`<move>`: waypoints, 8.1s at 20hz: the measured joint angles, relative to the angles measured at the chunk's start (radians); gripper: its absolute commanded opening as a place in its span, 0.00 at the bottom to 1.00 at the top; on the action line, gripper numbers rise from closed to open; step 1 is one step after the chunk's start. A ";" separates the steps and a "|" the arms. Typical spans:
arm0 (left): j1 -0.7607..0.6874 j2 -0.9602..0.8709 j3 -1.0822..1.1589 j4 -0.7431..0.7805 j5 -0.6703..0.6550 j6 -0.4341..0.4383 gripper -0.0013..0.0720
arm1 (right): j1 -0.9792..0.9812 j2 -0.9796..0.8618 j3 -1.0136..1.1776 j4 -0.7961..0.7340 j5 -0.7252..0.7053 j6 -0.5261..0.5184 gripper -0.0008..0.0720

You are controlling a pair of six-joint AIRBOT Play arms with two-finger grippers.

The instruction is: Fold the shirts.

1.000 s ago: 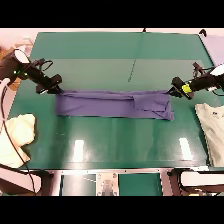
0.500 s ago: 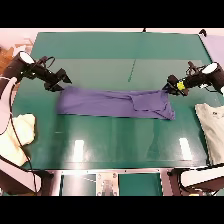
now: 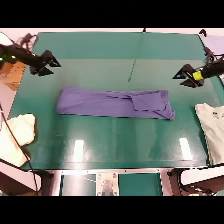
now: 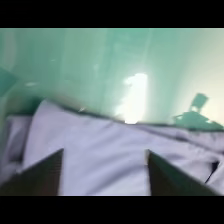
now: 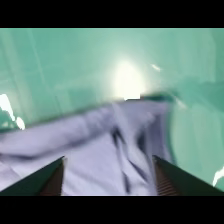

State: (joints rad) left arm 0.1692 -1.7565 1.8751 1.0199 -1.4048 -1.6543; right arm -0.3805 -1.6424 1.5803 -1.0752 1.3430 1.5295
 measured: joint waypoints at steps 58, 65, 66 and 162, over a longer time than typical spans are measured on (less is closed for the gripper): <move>-0.581 -0.331 0.157 -0.166 0.116 0.175 0.04 | 0.429 0.013 0.395 0.006 0.344 0.029 0.04; -0.241 -0.099 0.157 0.245 -0.110 0.068 0.04 | 0.655 -0.057 0.396 -0.005 0.114 0.142 0.04; -0.204 -0.084 0.156 0.264 -0.129 0.060 0.04 | 0.706 -0.090 0.396 -0.002 0.058 0.154 0.04; -0.041 -0.042 0.154 0.216 -0.176 0.048 0.04 | -0.518 0.264 -0.030 -0.321 0.262 0.278 0.03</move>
State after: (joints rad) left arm 0.1280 -1.7985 2.0289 1.2354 -1.5810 -1.6058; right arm -0.8982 -1.3788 1.5501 -1.3960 1.6054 1.8072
